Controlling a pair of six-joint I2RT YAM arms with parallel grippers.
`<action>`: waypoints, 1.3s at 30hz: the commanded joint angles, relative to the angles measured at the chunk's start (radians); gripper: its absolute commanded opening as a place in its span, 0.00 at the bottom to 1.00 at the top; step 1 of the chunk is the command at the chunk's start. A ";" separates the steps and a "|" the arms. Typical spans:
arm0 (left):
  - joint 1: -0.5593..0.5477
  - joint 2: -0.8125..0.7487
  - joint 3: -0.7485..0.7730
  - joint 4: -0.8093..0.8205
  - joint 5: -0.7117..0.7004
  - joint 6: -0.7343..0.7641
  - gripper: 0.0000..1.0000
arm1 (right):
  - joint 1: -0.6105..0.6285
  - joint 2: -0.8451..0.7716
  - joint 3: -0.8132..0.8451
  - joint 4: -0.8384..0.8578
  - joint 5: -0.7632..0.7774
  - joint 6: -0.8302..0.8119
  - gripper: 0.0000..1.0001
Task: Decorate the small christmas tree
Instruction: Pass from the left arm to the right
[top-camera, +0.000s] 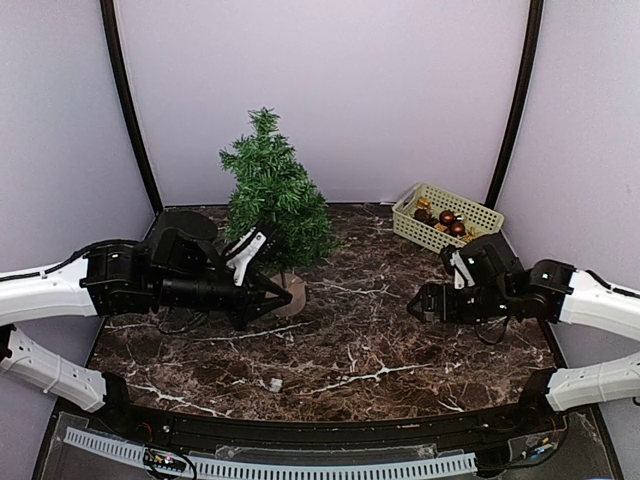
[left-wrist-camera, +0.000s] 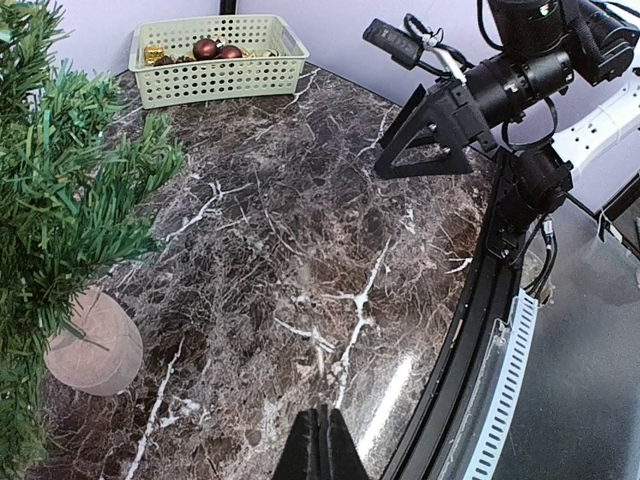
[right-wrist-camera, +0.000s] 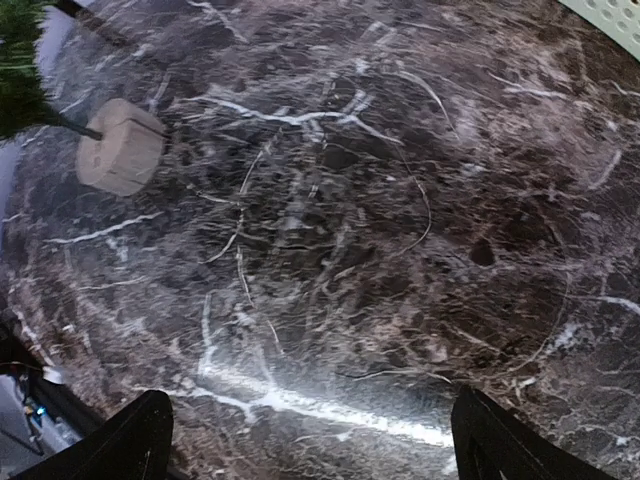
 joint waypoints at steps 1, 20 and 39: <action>-0.006 -0.040 -0.019 0.000 -0.020 -0.005 0.00 | -0.001 -0.131 -0.021 0.176 -0.254 -0.040 0.99; -0.005 -0.037 0.037 -0.034 -0.006 0.011 0.00 | 0.292 0.236 0.172 0.687 -0.217 -0.395 0.86; -0.005 -0.089 -0.079 0.054 -0.069 -0.045 0.00 | 0.306 0.344 0.122 0.907 -0.121 -0.409 0.00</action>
